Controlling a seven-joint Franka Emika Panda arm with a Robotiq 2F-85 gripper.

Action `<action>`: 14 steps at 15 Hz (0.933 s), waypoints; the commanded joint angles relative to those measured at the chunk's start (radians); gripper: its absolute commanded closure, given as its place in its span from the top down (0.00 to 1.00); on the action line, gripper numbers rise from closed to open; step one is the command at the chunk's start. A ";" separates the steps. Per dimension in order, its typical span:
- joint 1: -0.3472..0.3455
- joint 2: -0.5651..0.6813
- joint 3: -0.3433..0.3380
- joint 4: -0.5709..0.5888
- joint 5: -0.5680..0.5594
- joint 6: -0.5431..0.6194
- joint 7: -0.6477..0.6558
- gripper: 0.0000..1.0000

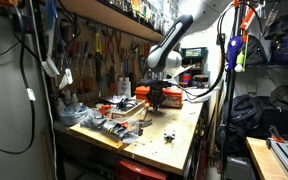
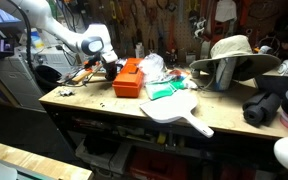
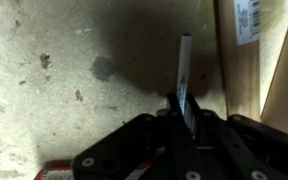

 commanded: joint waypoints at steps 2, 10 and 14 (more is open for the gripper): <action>0.033 -0.019 -0.003 -0.036 -0.002 -0.057 -0.020 0.03; 0.079 -0.072 -0.008 -0.108 -0.037 -0.077 0.002 0.03; 0.119 -0.149 -0.028 -0.223 -0.125 -0.023 0.055 0.03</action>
